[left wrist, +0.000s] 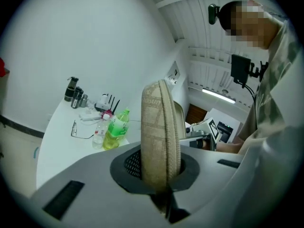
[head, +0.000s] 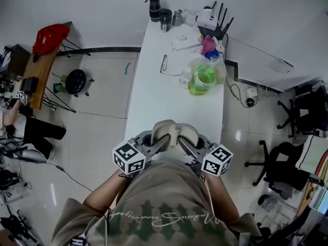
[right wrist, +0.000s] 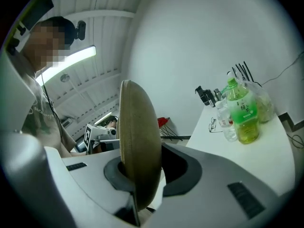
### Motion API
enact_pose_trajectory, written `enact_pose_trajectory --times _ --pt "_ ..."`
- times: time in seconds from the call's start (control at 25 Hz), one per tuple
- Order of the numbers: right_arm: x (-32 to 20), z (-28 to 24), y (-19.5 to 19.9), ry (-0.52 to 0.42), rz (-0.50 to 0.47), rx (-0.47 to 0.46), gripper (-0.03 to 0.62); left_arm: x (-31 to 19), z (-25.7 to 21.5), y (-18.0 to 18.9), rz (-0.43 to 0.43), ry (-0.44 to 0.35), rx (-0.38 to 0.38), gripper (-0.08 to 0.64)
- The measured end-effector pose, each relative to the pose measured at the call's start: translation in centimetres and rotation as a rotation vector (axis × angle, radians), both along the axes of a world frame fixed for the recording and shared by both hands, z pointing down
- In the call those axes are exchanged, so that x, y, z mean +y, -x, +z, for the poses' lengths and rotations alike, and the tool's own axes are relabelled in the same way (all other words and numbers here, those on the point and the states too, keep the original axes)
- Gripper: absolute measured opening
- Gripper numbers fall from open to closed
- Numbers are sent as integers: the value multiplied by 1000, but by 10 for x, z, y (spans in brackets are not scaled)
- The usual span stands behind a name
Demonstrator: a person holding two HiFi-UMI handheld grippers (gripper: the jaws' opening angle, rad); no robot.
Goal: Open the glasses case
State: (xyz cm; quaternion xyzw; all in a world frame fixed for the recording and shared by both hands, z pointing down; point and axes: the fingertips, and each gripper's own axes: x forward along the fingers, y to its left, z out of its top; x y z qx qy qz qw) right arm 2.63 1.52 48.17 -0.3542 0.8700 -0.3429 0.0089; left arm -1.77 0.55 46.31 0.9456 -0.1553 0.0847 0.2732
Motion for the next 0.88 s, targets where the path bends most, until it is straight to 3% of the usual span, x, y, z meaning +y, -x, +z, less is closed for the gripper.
enact_pose_trajectory --times 0.12,0.32,0.56,0.88 --pt "3 -9 3 -25 -42 -56 86 4 -9 0 61 -42 37 26" --pt "7 -25 2 -89 -137 -128 84 9 -25 -6 161 -44 109 25" --pt "14 -40 4 -106 -214 -245 81 19 -40 -10 300 38 219 24" --pt "51 -86 20 -223 -524 -423 81 58 -87 -9 556 57 473 25"
